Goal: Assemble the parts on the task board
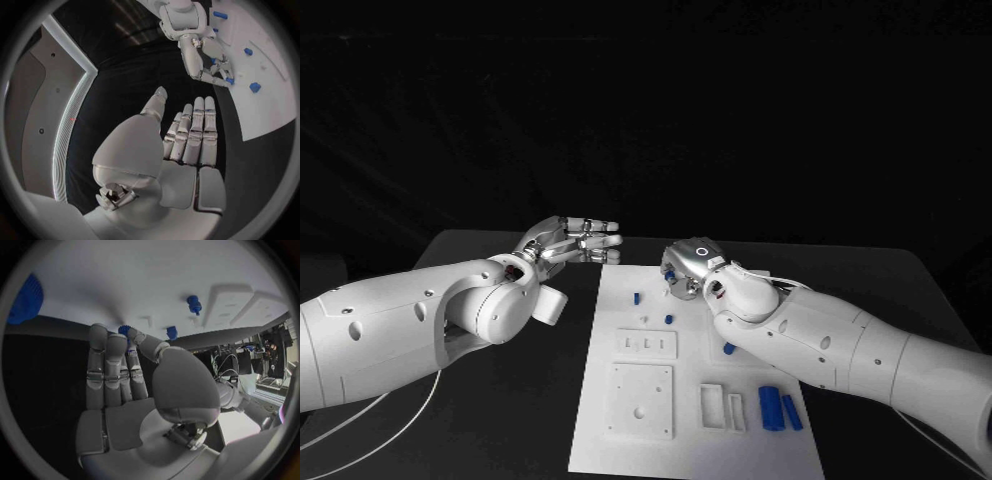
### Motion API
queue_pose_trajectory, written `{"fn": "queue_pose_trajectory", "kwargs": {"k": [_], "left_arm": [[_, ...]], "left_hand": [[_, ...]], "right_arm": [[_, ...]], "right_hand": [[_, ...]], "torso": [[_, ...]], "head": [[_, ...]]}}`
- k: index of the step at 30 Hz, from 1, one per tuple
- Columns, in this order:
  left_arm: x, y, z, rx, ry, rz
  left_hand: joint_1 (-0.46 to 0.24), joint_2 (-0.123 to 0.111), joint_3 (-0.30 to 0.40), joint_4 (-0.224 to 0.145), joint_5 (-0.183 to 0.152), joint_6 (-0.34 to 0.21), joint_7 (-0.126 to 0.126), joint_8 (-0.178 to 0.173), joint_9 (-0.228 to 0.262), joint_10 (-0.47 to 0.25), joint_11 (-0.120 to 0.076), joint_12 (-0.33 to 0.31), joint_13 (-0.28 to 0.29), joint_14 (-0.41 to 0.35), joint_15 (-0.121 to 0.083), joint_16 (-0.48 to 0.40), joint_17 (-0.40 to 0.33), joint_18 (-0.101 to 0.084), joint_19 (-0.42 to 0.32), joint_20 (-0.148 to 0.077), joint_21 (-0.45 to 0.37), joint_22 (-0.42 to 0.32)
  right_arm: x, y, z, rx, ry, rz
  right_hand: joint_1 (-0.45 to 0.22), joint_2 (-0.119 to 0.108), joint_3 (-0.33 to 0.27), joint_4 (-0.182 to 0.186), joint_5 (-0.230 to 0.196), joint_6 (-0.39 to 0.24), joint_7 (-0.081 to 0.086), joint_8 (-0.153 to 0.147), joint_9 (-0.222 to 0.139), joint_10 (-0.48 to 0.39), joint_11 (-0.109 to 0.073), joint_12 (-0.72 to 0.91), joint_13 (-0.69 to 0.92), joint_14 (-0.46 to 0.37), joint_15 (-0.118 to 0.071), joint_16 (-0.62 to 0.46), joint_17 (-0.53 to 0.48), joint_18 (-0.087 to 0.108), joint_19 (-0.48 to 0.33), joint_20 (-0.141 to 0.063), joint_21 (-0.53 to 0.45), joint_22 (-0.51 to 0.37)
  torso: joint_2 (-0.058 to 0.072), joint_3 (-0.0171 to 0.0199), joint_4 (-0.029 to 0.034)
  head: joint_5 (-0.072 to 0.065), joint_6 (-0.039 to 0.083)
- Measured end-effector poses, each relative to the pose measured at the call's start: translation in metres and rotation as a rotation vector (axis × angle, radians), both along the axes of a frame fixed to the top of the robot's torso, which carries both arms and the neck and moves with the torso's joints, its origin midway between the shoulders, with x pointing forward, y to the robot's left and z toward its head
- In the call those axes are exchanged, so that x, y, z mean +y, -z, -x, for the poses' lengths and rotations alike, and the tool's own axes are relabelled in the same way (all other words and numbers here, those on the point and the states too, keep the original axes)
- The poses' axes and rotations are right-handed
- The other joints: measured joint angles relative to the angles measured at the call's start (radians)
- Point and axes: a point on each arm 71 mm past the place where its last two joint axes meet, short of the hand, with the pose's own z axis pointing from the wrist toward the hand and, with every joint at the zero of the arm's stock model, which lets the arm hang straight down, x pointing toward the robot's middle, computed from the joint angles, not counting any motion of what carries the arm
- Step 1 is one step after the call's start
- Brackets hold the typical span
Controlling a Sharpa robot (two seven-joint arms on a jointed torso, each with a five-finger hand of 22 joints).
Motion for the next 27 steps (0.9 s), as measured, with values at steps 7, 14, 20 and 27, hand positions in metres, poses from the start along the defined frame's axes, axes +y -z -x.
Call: {"fn": "queue_pose_trajectory", "kwargs": {"k": [7, 14, 20, 27], "left_arm": [[0.000, 0.000, 0.000, -0.001, 0.000, 0.000], [0.000, -0.001, 0.000, -0.001, 0.000, 0.000], [0.002, -0.001, -0.001, -0.001, -0.005, -0.002], [0.005, -0.001, -0.001, -0.001, -0.011, -0.003]], "left_hand": [[0.000, 0.000, 0.000, 0.000, 0.000, 0.000, 0.000, 0.000, 0.000, 0.000, 0.000, 0.000, 0.000, 0.000, 0.000, 0.000, 0.000, 0.000, 0.000, 0.000, 0.000, 0.000], [0.000, 0.000, 0.000, 0.000, 0.000, -0.010, 0.001, 0.000, 0.000, -0.004, 0.000, 0.000, 0.000, 0.000, 0.000, 0.000, 0.000, 0.000, 0.000, 0.000, 0.000, 0.000], [0.000, 0.000, 0.000, 0.000, 0.000, -0.014, 0.000, 0.000, 0.000, -0.007, 0.000, 0.000, 0.000, 0.000, 0.000, 0.000, 0.000, 0.000, 0.000, 0.000, 0.000, 0.000], [0.000, 0.000, 0.000, 0.000, 0.000, -0.014, 0.000, 0.000, 0.000, -0.007, 0.000, 0.000, 0.000, 0.000, 0.000, 0.000, 0.000, 0.000, 0.000, 0.000, 0.000, 0.000]], "right_arm": [[-0.001, 0.002, -0.001, 0.006, -0.001, 0.001], [-0.007, 0.004, 0.000, 0.015, 0.011, -0.010], [-0.012, -0.001, 0.006, 0.009, 0.000, -0.040], [-0.038, -0.022, 0.012, -0.010, 0.017, -0.098]], "right_hand": [[0.001, -0.008, -0.036, 0.000, 0.000, -0.044, 0.007, 0.000, -0.011, -0.048, 0.011, 0.001, 0.003, -0.001, 0.010, 0.000, -0.004, 0.000, 0.007, 0.007, -0.012, -0.001], [0.011, -0.077, -0.160, 0.000, 0.000, -0.183, 0.001, -0.004, -0.020, -0.206, 0.050, 0.006, -0.001, -0.004, 0.035, -0.027, -0.025, 0.009, 0.013, 0.032, -0.057, -0.038], [0.054, -0.075, -0.288, 0.032, 0.000, -0.212, -0.017, -0.004, -0.020, -0.227, 0.056, 0.006, -0.001, -0.004, 0.036, -0.032, -0.047, 0.025, 0.043, 0.040, -0.110, -0.091], [0.049, -0.070, -0.296, 0.049, 0.000, -0.208, -0.013, -0.004, -0.020, -0.169, 0.038, 0.011, 0.001, -0.001, 0.033, -0.032, -0.052, 0.025, 0.056, 0.037, -0.122, -0.102]], "torso": [[0.000, -0.0007, -0.0012], [0.000, -0.0009, -0.0019], [0.000, -0.0006, -0.0035], [-0.003, 0.0000, -0.0108]], "head": [[0.002, -0.002], [0.003, -0.001], [0.004, 0.001], [0.000, 0.006]]}}
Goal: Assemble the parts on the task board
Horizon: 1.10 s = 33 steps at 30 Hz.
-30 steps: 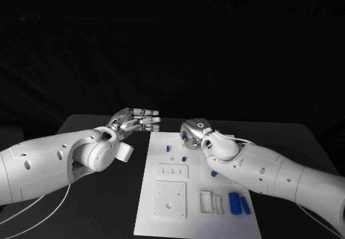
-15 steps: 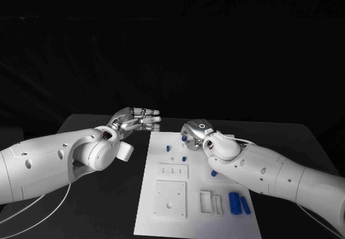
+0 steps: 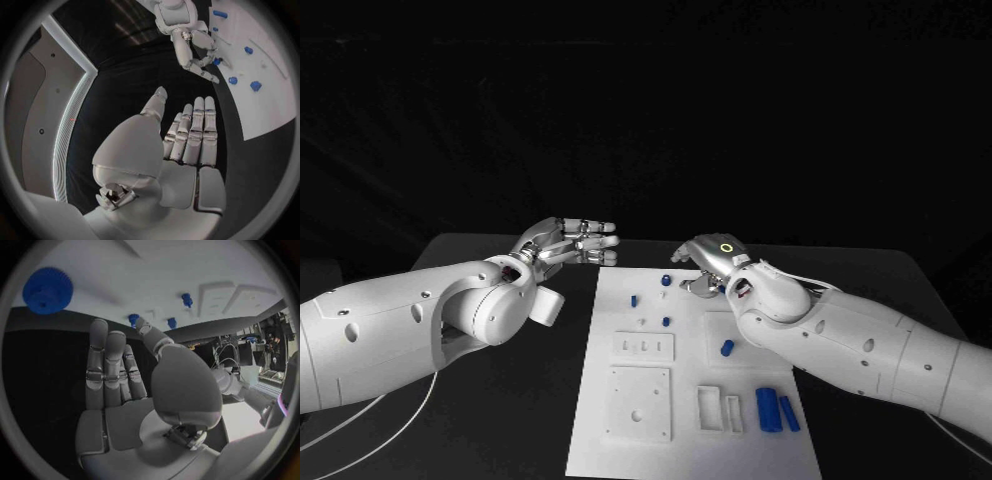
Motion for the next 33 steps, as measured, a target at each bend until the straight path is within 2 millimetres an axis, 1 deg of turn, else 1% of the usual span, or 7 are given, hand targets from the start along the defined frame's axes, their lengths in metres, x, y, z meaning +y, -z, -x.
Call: {"fn": "queue_pose_trajectory", "kwargs": {"k": [4, 7, 11, 14, 19, 20, 33], "left_arm": [[0.001, 0.000, 0.000, 0.000, -0.002, -0.001], [0.003, 0.000, 0.000, 0.000, -0.006, -0.001], [0.005, 0.000, -0.001, -0.001, -0.010, -0.003], [0.006, 0.000, -0.002, -0.001, -0.012, -0.003], [0.006, 0.000, -0.002, -0.001, -0.012, -0.004], [0.006, 0.000, -0.002, -0.001, -0.012, -0.004], [0.006, 0.000, -0.003, 0.000, -0.007, -0.003]], "left_hand": [[0.000, 0.000, 0.000, 0.000, 0.000, 0.000, 0.000, 0.000, 0.000, 0.000, 0.000, 0.000, 0.000, 0.000, 0.000, 0.000, 0.000, 0.000, 0.000, 0.000, 0.000, 0.000], [0.000, 0.000, 0.000, 0.000, 0.000, 0.000, 0.000, 0.000, 0.000, 0.000, 0.000, 0.000, 0.000, 0.000, 0.000, 0.000, 0.000, 0.000, 0.000, 0.000, 0.000, 0.000], [0.000, 0.000, 0.000, 0.000, 0.000, 0.000, 0.000, 0.000, 0.000, 0.000, 0.000, 0.000, 0.000, 0.000, 0.000, 0.000, 0.000, 0.000, 0.000, 0.000, 0.000, 0.000], [0.000, 0.000, 0.000, 0.000, 0.000, 0.000, 0.000, 0.000, 0.000, 0.000, 0.000, 0.000, 0.000, 0.000, 0.000, 0.000, 0.000, 0.000, 0.000, 0.000, 0.000, 0.000], [0.000, 0.000, 0.000, 0.000, 0.000, 0.000, 0.000, 0.000, 0.000, 0.000, 0.000, 0.000, 0.000, 0.000, 0.000, 0.000, 0.000, 0.000, 0.000, 0.000, 0.000, 0.000], [0.000, 0.000, 0.000, 0.000, 0.000, 0.000, 0.000, 0.000, 0.000, 0.000, 0.000, 0.000, 0.000, 0.000, 0.000, 0.000, 0.000, 0.000, 0.000, 0.000, 0.000, 0.000], [0.000, 0.000, 0.000, 0.000, 0.000, 0.000, 0.000, 0.000, 0.000, 0.000, 0.000, 0.000, 0.000, 0.000, 0.000, 0.000, 0.000, 0.000, 0.000, 0.000, 0.000, 0.000]], "right_arm": [[-0.023, -0.017, 0.001, -0.012, 0.033, -0.040], [-0.044, -0.025, 0.000, -0.005, 0.070, -0.070], [-0.063, -0.029, -0.003, 0.027, 0.111, -0.100], [-0.072, -0.027, -0.005, 0.059, 0.131, -0.103], [-0.083, -0.019, -0.010, 0.117, 0.157, -0.083], [-0.084, -0.017, -0.011, 0.129, 0.162, -0.077], [-0.087, 0.002, -0.018, 0.229, 0.182, -0.042]], "right_hand": [[-0.020, 0.007, 0.036, 0.008, 0.005, 0.025, 0.020, 0.000, 0.003, 0.191, -0.055, 0.043, 0.011, 0.006, -0.032, 0.005, 0.002, -0.001, 0.007, -0.020, 0.000, 0.001], [-0.026, 0.002, -0.019, 0.008, 0.018, 0.052, 0.017, 0.000, 0.004, 0.276, -0.087, 0.164, 0.109, 0.002, -0.060, 0.001, 0.006, -0.056, 0.005, -0.060, -0.007, 0.002], [-0.024, 0.025, -0.131, 0.006, 0.071, 0.065, 0.011, 0.002, 0.014, 0.061, -0.105, 0.696, 0.621, -0.001, -0.075, 0.064, 0.087, -0.071, 0.006, -0.075, -0.012, 0.009], [-0.034, 0.028, -0.156, 0.015, 0.147, 0.085, 0.009, 0.002, 0.046, 0.084, -0.104, 0.976, 0.902, -0.005, -0.071, 0.256, 0.337, -0.071, 0.006, -0.075, 0.018, 0.048], [-0.040, 0.024, -0.216, 0.061, 0.256, 0.068, 0.006, 0.002, 0.090, 0.182, -0.096, 1.172, 1.138, 0.003, -0.063, 0.337, 0.477, -0.071, 0.007, -0.074, 0.073, 0.109], [-0.040, 0.024, -0.229, 0.072, 0.269, 0.057, 0.008, 0.002, 0.102, 0.194, -0.094, 1.191, 1.170, 0.006, -0.060, 0.344, 0.497, -0.058, 0.008, -0.071, 0.100, 0.135], [-0.040, 0.024, -0.241, 0.084, 0.314, 0.021, 0.019, 0.002, 0.122, 0.228, -0.089, 1.221, 1.248, 0.011, -0.055, 0.357, 0.551, -0.055, 0.008, -0.065, 0.192, 0.239]], "torso": [[-0.003, 0.0024, -0.0083], [-0.005, 0.0051, -0.0154], [-0.007, 0.0088, -0.0241], [-0.008, 0.0123, -0.0274], [-0.008, 0.0171, -0.0299], [-0.008, 0.0174, -0.0301], [-0.002, 0.0209, -0.0274]], "head": [[0.001, 0.006], [0.002, 0.011], [0.004, 0.015], [0.005, 0.015], [0.007, 0.016], [0.007, 0.015], [0.005, 0.012]]}}
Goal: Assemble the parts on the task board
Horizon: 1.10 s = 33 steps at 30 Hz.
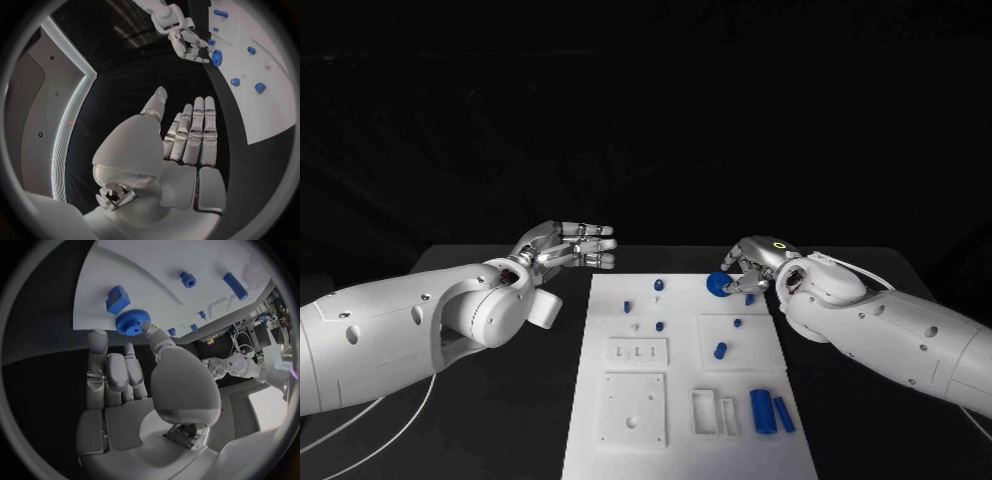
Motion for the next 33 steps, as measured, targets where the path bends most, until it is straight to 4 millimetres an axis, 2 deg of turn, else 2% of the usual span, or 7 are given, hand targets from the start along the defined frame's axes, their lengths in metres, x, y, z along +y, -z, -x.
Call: {"fn": "queue_pose_trajectory", "kwargs": {"k": [9, 17, 24, 30, 33], "left_arm": [[0.0001, 0.0002, -0.0007, 0.000, 0.001, -0.001], [-0.0002, 0.0003, -0.0009, 0.001, 0.004, -0.001], [-0.0001, 0.0004, -0.0011, 0.002, 0.005, -0.001], [-0.0003, 0.0005, -0.0010, 0.003, 0.007, -0.001], [-0.0002, 0.0006, -0.0010, 0.004, 0.007, -0.002]], "left_hand": [[0.000, 0.000, 0.000, 0.000, 0.000, 0.000, 0.000, 0.000, 0.000, 0.000, 0.000, 0.000, 0.000, 0.000, 0.000, 0.000, 0.000, 0.000, 0.000, 0.000, 0.000, 0.000], [0.000, 0.000, 0.000, 0.000, 0.000, 0.000, 0.000, 0.000, 0.000, 0.000, 0.000, 0.000, 0.000, 0.000, 0.000, 0.000, 0.000, 0.000, 0.000, 0.000, 0.000, 0.000], [0.000, 0.000, 0.000, 0.000, 0.000, 0.000, 0.000, 0.000, 0.000, 0.000, 0.000, 0.000, 0.000, 0.000, 0.000, 0.000, 0.000, 0.000, 0.000, 0.000, 0.000, 0.000], [0.000, 0.000, 0.000, 0.000, 0.000, 0.000, 0.000, 0.000, 0.000, 0.000, 0.000, 0.000, 0.000, 0.000, 0.000, 0.000, 0.000, 0.000, 0.000, 0.000, 0.004, 0.000], [0.000, 0.000, 0.000, 0.000, 0.000, 0.000, 0.000, 0.000, 0.000, 0.000, 0.000, 0.000, 0.000, 0.000, 0.000, 0.000, 0.000, 0.000, 0.000, 0.000, 0.004, 0.000]], "right_arm": [[0.0023, 0.0061, -0.0018, 0.023, -0.003, 0.001], [0.0012, 0.0075, -0.0031, 0.028, 0.001, -0.002], [0.0012, 0.0082, -0.0049, 0.036, 0.004, -0.008], [0.0011, 0.0088, -0.0066, 0.047, 0.007, -0.013], [0.0004, 0.0096, -0.0072, 0.054, 0.009, -0.015]], "right_hand": [[0.000, 0.000, -0.010, 0.010, 0.000, -0.006, -0.001, 0.000, -0.004, 0.000, 0.000, 0.000, 0.000, 0.000, 0.000, 0.000, 0.002, 0.000, 0.000, 0.000, 0.000, 0.010], [0.000, 0.000, -0.019, 0.019, 0.000, -0.009, 0.001, 0.000, -0.008, 0.000, 0.000, 0.000, 0.000, 0.000, 0.000, 0.000, 0.004, 0.000, 0.000, 0.000, -0.006, 0.018], [-0.003, 0.003, -0.039, 0.039, 0.030, -0.009, 0.001, 0.000, -0.012, 0.000, 0.000, -0.004, 0.000, 0.000, 0.000, 0.000, 0.004, 0.000, 0.000, 0.000, -0.018, 0.029], [-0.011, 0.011, -0.036, 0.047, 0.084, -0.009, 0.001, 0.000, -0.017, 0.000, 0.000, -0.004, 0.000, 0.000, 0.000, 0.000, 0.004, 0.000, 0.000, 0.000, -0.021, 0.033], [-0.031, 0.023, -0.031, 0.064, 0.121, -0.005, -0.002, -0.002, -0.020, 0.000, 0.000, -0.004, 0.000, 0.000, 0.000, 0.000, 0.006, 0.000, 0.000, 0.000, -0.021, 0.036]], "torso": [[0.001, 0.0009, 0.0010], [0.000, 0.0001, -0.0006], [0.000, -0.0002, -0.0006], [0.000, 0.0002, 0.0004], [0.000, -0.0001, 0.0005]], "head": [[0.001, -0.005], [0.003, -0.010], [0.000, -0.011], [0.002, -0.013], [0.003, -0.015]]}}
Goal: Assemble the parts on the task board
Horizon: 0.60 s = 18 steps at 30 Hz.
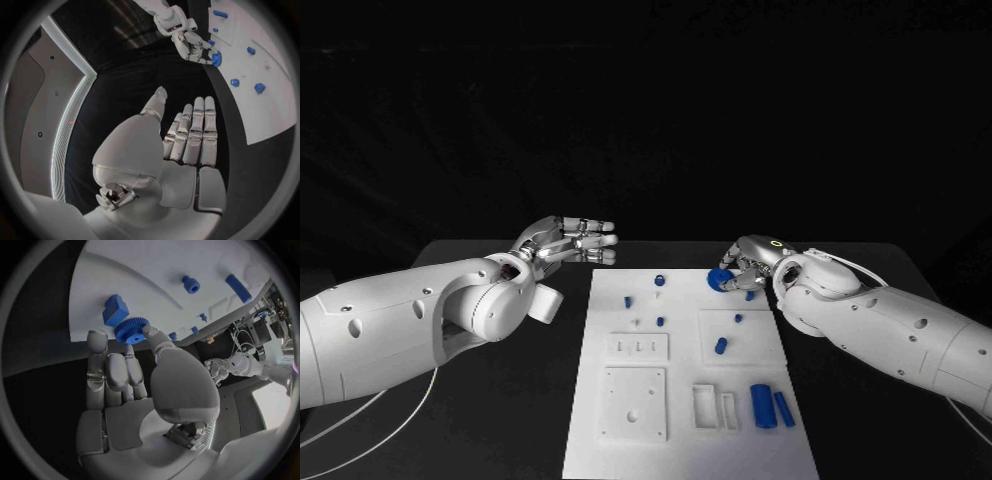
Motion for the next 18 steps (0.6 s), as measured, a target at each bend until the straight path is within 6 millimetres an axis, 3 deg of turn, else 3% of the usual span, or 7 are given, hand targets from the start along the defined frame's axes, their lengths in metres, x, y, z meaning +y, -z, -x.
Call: {"fn": "queue_pose_trajectory", "kwargs": {"k": [3, 6, 18], "left_arm": [[0.0000, 0.0001, -0.0001, 0.001, 0.000, -0.001], [-0.0003, 0.0002, -0.0001, 0.002, 0.002, -0.001], [-0.0011, 0.0005, -0.0004, 0.004, 0.005, -0.003]], "left_hand": [[0.000, 0.000, 0.000, 0.000, 0.000, 0.000, 0.000, 0.000, 0.000, 0.000, 0.000, 0.000, 0.000, 0.000, 0.000, 0.000, 0.000, 0.000, 0.000, 0.000, 0.000, 0.000], [0.000, 0.000, 0.000, 0.000, 0.000, 0.000, 0.000, 0.000, 0.000, 0.000, 0.000, 0.000, 0.000, 0.000, 0.000, 0.000, 0.000, 0.000, 0.000, 0.000, 0.000, 0.000], [0.000, 0.000, 0.000, 0.000, 0.000, 0.000, 0.000, 0.000, 0.000, 0.000, 0.000, 0.000, 0.000, 0.000, 0.000, 0.000, 0.000, 0.000, 0.000, 0.000, 0.000, 0.000]], "right_arm": [[-0.0011, 0.0019, -0.0003, 0.012, 0.003, 0.001], [-0.0014, 0.0027, -0.0005, 0.019, 0.004, 0.000], [0.0009, 0.0021, -0.0020, 0.024, 0.003, 0.001]], "right_hand": [[-0.016, -0.002, 0.006, 0.011, 0.031, 0.004, -0.002, 0.000, -0.004, 0.000, 0.000, 0.000, 0.000, 0.000, 0.000, 0.000, 0.002, 0.000, 0.000, 0.000, 0.000, 0.004], [-0.016, -0.002, 0.006, 0.011, 0.031, 0.006, 0.000, -0.001, -0.007, 0.000, 0.000, 0.000, 0.000, 0.000, 0.000, 0.000, 0.002, 0.000, 0.000, 0.000, 0.000, 0.005], [-0.016, -0.003, 0.005, -0.005, -0.001, 0.007, 0.001, -0.001, -0.010, 0.000, 0.000, 0.000, 0.000, 0.000, 0.000, 0.000, 0.002, 0.000, 0.000, 0.000, -0.004, 0.009]], "torso": [[0.000, -0.0003, 0.0000], [0.000, -0.0003, -0.0001], [0.000, 0.0003, -0.0005]], "head": [[0.000, -0.001], [0.000, -0.002], [-0.001, -0.005]]}}
